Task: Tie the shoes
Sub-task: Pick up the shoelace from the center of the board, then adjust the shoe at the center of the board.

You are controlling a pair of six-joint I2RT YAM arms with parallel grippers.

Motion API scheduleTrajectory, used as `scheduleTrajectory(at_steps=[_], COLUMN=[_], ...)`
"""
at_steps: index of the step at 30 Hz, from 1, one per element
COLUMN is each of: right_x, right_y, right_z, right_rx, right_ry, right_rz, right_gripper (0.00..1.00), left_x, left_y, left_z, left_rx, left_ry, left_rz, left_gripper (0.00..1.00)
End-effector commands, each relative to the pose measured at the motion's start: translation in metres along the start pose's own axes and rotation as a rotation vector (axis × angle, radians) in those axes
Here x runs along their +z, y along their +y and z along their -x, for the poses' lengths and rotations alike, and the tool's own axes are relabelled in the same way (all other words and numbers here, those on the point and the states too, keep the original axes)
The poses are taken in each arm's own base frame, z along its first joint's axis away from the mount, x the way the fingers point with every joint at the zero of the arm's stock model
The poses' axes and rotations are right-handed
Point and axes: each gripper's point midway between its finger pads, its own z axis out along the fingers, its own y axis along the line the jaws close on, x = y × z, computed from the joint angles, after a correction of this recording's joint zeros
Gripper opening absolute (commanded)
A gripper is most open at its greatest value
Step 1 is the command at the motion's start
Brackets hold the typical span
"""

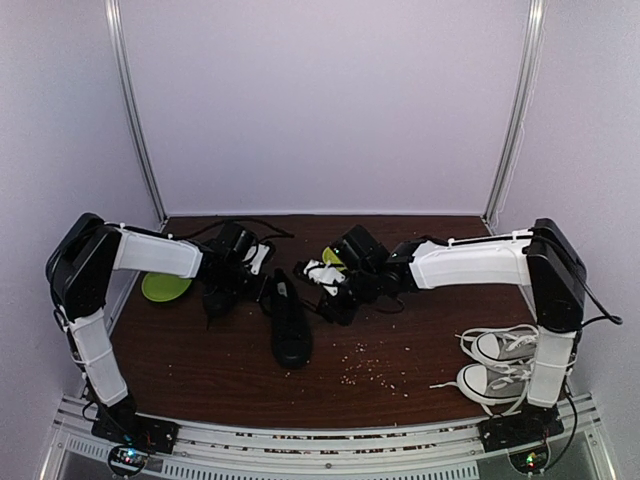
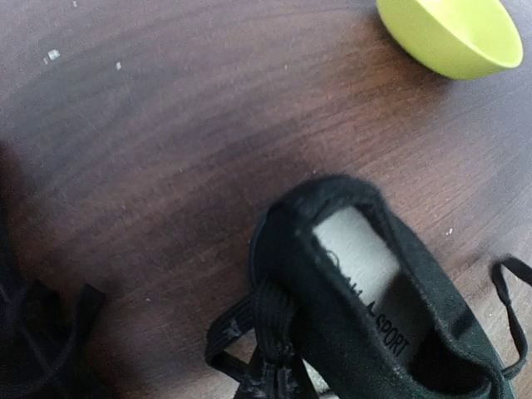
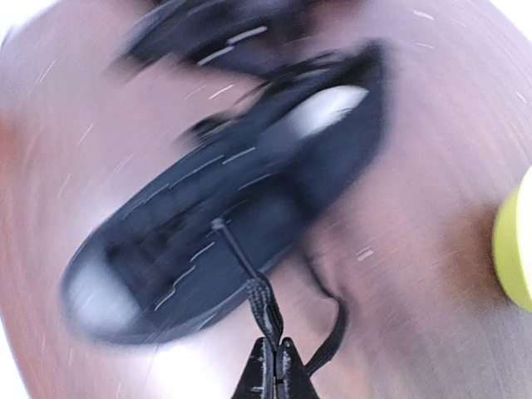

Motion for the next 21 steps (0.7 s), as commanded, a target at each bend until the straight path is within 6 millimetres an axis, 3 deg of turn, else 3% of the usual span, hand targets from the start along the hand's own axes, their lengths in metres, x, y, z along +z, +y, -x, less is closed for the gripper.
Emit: scheduleTrajectory(at_steps=[1,5,10,13,17,21], right_x=[0.030,0.053,0.062,0.059,0.048,0.036], right_y=[-0.035,-0.030,0.003,0.024,0.032,0.040], right_z=[0.028,0.015,0.009,0.010,0.011,0.002], right_rx=[0.362,0.479,0.478,0.452,0.453,0.468], right_ry=[-0.107,-0.056,-0.017,-0.020,-0.041,-0.019], right_rz=[-0.070,-0.045,0.055,0.114,0.135,0.145], right_gripper=[0.00,0.00,0.00,0.00,0.00,0.00], left_x=[0.008,0.004,-0.006,-0.013,-0.024,-0.025], left_y=[-0.014,-0.040,-0.067,-0.088,-0.123,-0.131], left_z=[-0.007,-0.022,-0.050,-0.055,-0.070,-0.077], left_rx=[-0.070,-0.085,-0.080,-0.056,-0.023,0.005], left_ry=[0.057,0.107,0.177,0.197,0.238,0.251], left_rz=[-0.090,-0.221,-0.333,-0.397,-0.508,-0.509], left_gripper=[0.00,0.00,0.00,0.00,0.00,0.00])
